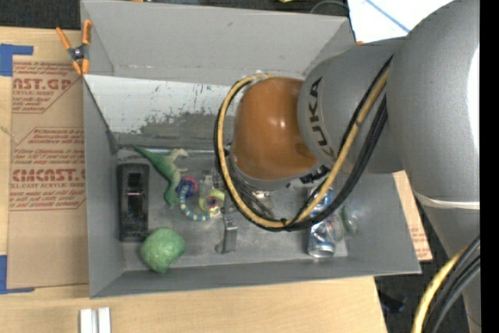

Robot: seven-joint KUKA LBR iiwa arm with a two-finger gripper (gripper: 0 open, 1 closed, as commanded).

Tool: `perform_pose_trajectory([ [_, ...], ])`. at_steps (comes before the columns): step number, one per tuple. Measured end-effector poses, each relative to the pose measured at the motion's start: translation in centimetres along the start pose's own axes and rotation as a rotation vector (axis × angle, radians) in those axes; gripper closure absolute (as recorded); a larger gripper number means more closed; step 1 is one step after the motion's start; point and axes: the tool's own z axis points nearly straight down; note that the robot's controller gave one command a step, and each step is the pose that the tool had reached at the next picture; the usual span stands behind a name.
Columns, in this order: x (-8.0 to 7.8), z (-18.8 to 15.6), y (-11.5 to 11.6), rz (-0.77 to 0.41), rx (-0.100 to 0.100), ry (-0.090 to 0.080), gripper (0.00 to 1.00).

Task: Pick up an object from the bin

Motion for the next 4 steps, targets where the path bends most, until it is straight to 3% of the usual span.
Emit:
perform_pose_trajectory([
  [1, -3.8, 3.5, -0.5, 0.087, 0.000, -0.001, 0.00],
  [2, -5.2, 5.2, -0.7, 0.091, 0.001, 0.001, 0.00],
  [3, -5.0, 0.5, -1.3, 0.060, 0.002, 0.008, 0.00],
  [4, -5.5, 0.2, -0.9, 0.089, 0.000, -0.007, 0.00],
])
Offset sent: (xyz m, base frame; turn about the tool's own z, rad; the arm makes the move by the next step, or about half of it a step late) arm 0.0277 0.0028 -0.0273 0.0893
